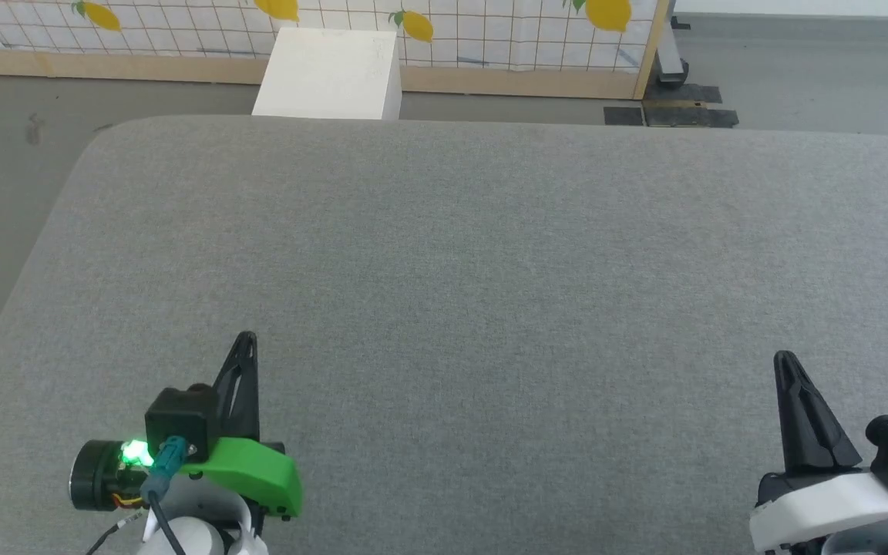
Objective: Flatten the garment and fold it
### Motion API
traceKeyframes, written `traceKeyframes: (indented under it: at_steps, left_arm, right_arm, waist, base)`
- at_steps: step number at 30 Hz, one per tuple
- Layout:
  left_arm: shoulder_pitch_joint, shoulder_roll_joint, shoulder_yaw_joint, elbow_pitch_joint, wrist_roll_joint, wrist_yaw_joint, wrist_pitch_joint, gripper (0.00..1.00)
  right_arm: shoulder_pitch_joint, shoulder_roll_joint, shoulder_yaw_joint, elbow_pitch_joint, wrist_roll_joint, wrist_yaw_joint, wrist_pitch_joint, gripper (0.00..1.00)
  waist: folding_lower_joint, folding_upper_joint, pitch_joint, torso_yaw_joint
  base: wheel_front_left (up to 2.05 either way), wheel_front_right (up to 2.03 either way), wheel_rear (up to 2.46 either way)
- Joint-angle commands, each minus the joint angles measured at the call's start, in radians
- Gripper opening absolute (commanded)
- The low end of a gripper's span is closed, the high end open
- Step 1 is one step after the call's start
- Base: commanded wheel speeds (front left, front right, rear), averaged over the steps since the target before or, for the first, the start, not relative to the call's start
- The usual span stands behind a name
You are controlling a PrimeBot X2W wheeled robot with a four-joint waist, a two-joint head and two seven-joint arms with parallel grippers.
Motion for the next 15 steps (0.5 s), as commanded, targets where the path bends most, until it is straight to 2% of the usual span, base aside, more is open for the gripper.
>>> traceKeyframes:
  at_steps: [1,15]
  left_arm:
    - [0.018,-0.012,0.016,0.001,0.017,-0.011,0.004,0.0]
    - [0.031,-0.065,0.081,0.002,0.079,-0.06,0.027,0.0]
  right_arm:
    - [-0.02,0.001,0.004,0.004,-0.01,0.0,0.005,0.0]
    - [-0.034,0.001,0.017,0.019,-0.028,0.0,0.014,0.0]
  waist:
    - [0.0,0.0,-0.001,0.0]
    - [0.0,0.0,-0.009,-0.002]
  base:
    - [0.0,0.0,0.0]
    - [0.0,0.0,0.0]
